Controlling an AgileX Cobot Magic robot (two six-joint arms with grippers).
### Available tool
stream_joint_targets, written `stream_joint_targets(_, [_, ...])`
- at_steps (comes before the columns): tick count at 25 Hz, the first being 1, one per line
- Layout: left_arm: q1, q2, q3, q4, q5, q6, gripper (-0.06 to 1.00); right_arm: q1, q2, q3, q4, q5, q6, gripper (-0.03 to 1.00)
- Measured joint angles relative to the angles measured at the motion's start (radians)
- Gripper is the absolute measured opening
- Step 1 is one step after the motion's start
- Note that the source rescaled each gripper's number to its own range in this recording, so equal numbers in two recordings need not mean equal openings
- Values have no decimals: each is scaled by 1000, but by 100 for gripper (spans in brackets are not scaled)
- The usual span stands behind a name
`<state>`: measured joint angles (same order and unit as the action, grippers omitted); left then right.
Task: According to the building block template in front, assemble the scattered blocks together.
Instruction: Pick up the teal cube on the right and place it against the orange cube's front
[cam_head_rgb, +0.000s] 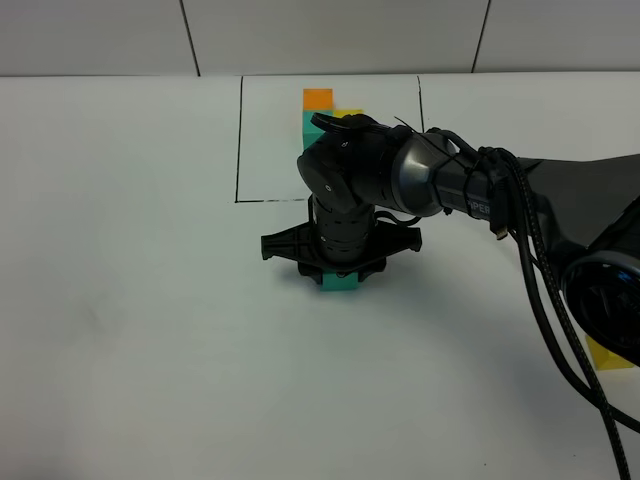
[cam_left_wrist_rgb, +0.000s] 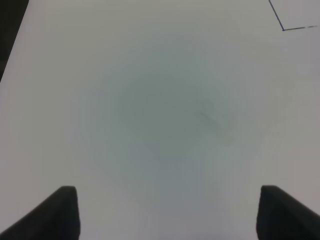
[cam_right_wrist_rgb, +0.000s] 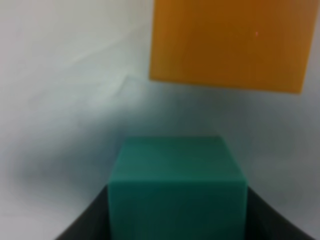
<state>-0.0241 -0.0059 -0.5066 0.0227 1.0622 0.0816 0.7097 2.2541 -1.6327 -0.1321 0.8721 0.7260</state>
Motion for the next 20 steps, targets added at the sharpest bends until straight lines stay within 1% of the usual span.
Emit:
stream_joint_targets(4, [0,0,0,0,0,0,65,0,0,0,-28,-10,19,1])
stream_joint_targets(20, [0,0,0,1,0,0,65,-30,6,-6,-26,-25,28,1])
